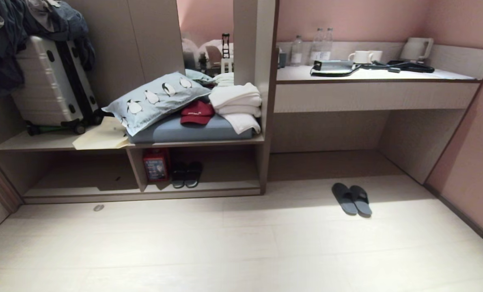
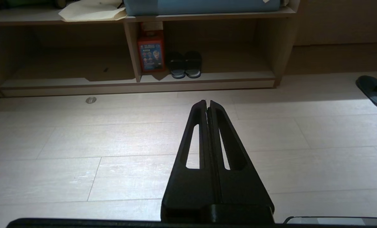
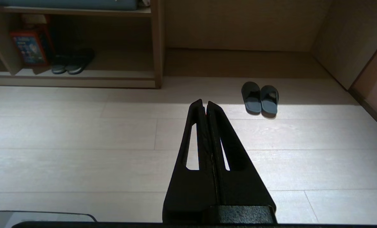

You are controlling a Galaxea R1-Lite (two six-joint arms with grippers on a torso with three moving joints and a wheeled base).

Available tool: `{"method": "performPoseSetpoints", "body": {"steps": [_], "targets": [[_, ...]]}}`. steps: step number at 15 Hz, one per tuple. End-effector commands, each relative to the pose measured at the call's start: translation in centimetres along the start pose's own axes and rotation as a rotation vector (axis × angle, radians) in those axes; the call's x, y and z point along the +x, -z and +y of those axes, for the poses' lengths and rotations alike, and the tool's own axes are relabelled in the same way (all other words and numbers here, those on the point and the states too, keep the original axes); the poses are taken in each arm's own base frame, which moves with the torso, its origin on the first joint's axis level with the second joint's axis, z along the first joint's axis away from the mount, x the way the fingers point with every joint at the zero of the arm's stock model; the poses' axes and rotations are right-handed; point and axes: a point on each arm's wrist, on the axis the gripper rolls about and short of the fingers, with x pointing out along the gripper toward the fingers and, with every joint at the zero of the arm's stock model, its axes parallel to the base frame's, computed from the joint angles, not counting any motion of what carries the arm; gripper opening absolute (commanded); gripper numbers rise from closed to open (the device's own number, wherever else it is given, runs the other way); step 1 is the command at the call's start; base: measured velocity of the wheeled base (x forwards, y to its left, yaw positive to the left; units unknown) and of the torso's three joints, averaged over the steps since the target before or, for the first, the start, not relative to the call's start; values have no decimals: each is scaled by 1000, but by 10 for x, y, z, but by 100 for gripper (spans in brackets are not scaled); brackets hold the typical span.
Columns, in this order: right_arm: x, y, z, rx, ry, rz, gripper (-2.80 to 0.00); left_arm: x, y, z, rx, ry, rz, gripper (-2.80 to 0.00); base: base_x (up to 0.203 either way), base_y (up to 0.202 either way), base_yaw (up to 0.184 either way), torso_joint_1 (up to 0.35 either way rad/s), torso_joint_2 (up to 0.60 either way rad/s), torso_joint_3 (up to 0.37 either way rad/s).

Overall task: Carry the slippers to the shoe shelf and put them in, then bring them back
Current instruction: Pick up the slippers on the floor

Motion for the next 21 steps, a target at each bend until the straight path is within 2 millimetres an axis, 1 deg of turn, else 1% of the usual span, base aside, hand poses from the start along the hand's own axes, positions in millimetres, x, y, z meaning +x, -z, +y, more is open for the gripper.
{"method": "performPoseSetpoints", "body": {"steps": [1,21], "targets": [[0,0,0,0,0,-2,-280,0,0,0,0,-1,4,-280,201,0,2,1,2,4],[0,0,0,0,1,-1,-280,0,0,0,-2,-1,4,-280,197,0,-1,2,3,3]]}}
